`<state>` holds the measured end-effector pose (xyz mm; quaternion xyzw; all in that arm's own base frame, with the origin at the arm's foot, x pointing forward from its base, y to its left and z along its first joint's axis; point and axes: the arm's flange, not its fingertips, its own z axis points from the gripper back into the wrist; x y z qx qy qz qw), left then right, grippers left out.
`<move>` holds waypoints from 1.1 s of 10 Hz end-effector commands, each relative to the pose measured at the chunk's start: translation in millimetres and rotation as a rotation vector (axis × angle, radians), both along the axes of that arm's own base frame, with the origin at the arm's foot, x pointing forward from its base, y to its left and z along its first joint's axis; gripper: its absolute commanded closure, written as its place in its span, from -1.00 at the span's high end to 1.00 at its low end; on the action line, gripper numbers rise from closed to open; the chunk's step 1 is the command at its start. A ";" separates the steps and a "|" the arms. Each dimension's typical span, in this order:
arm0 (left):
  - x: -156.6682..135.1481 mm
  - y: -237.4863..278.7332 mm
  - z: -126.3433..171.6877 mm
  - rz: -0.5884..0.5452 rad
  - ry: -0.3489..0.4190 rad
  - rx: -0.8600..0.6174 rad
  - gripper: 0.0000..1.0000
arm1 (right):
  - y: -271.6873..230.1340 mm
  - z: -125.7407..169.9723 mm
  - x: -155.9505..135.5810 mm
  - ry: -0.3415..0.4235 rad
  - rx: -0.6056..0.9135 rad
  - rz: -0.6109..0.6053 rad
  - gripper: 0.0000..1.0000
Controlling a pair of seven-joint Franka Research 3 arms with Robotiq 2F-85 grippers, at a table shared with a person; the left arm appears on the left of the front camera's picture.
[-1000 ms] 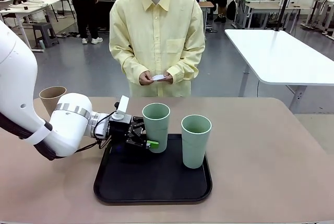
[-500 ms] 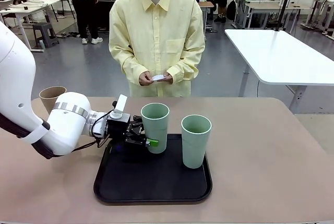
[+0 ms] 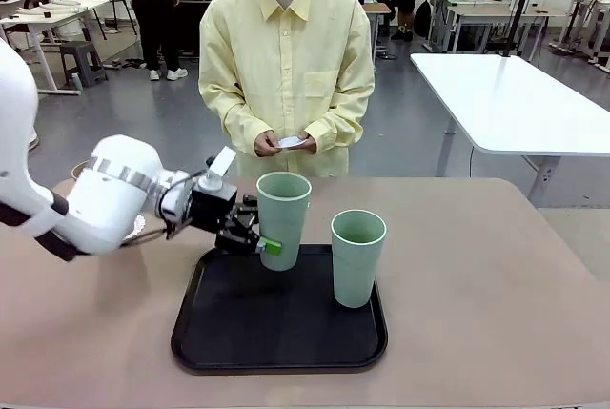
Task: Place coasters on the table and set cups on them.
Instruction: Take one Reusable plastic cup from the Flat Tray and place it on a coaster set by the human.
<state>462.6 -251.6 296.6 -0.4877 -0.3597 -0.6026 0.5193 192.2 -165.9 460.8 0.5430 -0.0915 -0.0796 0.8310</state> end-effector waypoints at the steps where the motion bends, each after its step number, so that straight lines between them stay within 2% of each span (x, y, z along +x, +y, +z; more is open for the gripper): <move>1: 16.8 -12.2 49.1 -0.054 0.039 0.057 0.52 | -1.1 -0.6 1.2 -0.021 0.013 0.007 1.00; 3: 34.9 -26.8 92.5 -0.112 0.045 0.110 0.52 | -1.1 -0.6 1.2 -0.021 0.013 0.007 1.00; 5: 62.7 -31.5 123.7 -0.153 0.082 0.105 0.52 | -1.1 -0.6 1.2 -0.021 0.013 0.007 1.00; 8: 94.8 -38.5 153.0 -0.282 0.110 0.148 0.52 | -1.1 -0.6 1.2 -0.021 0.013 0.007 1.00; 11: 114.9 -37.4 164.8 -0.426 0.125 0.161 0.52 | -1.1 -0.6 1.2 -0.021 0.013 0.007 1.00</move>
